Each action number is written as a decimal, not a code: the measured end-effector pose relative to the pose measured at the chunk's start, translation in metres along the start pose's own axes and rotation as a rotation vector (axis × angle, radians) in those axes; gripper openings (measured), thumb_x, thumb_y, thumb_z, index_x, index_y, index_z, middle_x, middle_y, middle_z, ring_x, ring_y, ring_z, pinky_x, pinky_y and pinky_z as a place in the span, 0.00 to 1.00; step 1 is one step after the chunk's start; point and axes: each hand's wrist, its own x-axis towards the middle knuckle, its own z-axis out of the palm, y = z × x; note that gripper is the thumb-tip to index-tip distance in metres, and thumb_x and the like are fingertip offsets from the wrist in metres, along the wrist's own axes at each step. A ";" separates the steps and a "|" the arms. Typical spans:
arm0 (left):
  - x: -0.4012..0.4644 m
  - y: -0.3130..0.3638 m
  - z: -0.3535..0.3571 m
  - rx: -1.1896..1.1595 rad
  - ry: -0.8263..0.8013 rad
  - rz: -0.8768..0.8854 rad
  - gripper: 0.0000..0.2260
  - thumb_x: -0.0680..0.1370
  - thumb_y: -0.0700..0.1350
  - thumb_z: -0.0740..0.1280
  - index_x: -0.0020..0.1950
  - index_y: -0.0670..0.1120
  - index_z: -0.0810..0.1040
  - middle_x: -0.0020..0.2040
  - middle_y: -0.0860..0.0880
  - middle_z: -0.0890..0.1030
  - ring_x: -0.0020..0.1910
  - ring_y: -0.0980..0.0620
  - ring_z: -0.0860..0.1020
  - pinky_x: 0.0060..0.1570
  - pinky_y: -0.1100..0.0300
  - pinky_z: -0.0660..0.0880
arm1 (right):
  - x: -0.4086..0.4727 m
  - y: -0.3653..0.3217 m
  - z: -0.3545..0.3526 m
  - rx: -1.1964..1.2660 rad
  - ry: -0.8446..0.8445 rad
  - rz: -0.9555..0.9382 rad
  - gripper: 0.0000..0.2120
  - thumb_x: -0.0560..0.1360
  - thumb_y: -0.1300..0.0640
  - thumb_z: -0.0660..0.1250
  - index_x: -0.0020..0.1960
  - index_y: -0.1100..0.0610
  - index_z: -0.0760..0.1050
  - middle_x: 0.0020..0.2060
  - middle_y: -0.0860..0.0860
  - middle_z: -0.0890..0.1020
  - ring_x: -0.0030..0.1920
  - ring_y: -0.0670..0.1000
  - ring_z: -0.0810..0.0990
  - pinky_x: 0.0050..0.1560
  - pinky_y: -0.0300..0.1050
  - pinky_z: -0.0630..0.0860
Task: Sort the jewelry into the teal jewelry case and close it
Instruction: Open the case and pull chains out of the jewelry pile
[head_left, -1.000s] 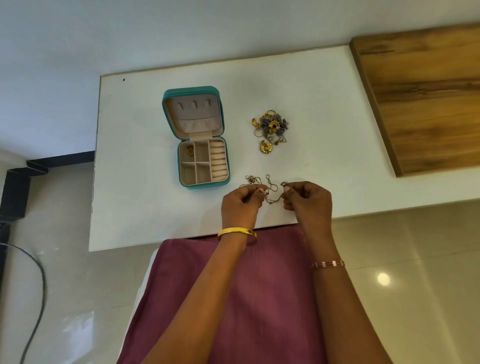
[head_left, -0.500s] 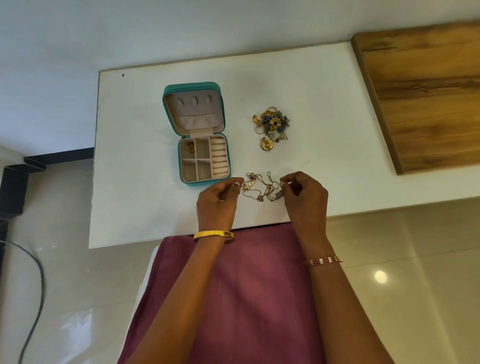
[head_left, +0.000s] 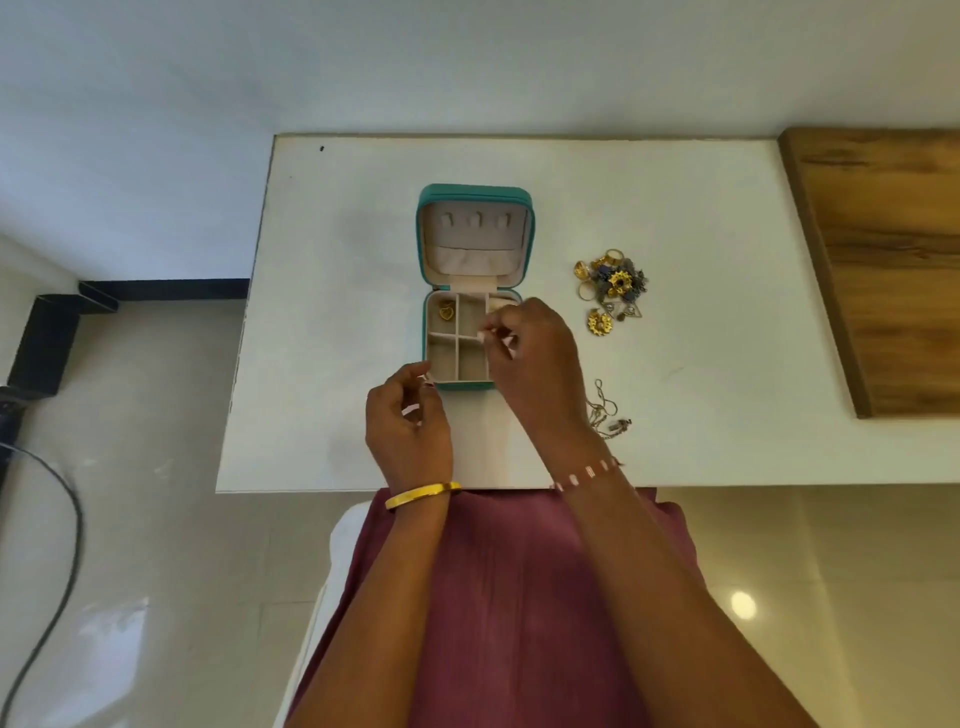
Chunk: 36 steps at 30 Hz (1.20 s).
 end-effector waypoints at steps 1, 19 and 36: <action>0.000 -0.001 0.001 0.005 0.007 0.002 0.09 0.75 0.36 0.63 0.52 0.44 0.78 0.44 0.54 0.74 0.40 0.66 0.75 0.39 0.79 0.70 | 0.007 -0.004 0.007 -0.077 -0.039 -0.033 0.07 0.74 0.61 0.65 0.50 0.62 0.79 0.47 0.58 0.79 0.49 0.55 0.76 0.43 0.39 0.69; 0.006 -0.007 -0.002 0.101 -0.037 -0.052 0.13 0.77 0.38 0.61 0.60 0.44 0.76 0.58 0.45 0.79 0.57 0.49 0.76 0.51 0.75 0.65 | 0.032 -0.038 0.043 -0.647 -0.255 -0.077 0.12 0.77 0.59 0.59 0.60 0.60 0.72 0.61 0.59 0.71 0.61 0.58 0.69 0.56 0.48 0.70; 0.004 -0.003 -0.002 0.105 -0.039 -0.100 0.11 0.77 0.40 0.61 0.58 0.44 0.78 0.57 0.46 0.80 0.55 0.50 0.77 0.55 0.67 0.67 | 0.050 -0.029 0.048 -0.661 -0.258 -0.166 0.13 0.78 0.61 0.58 0.61 0.63 0.71 0.62 0.61 0.71 0.63 0.60 0.69 0.61 0.53 0.69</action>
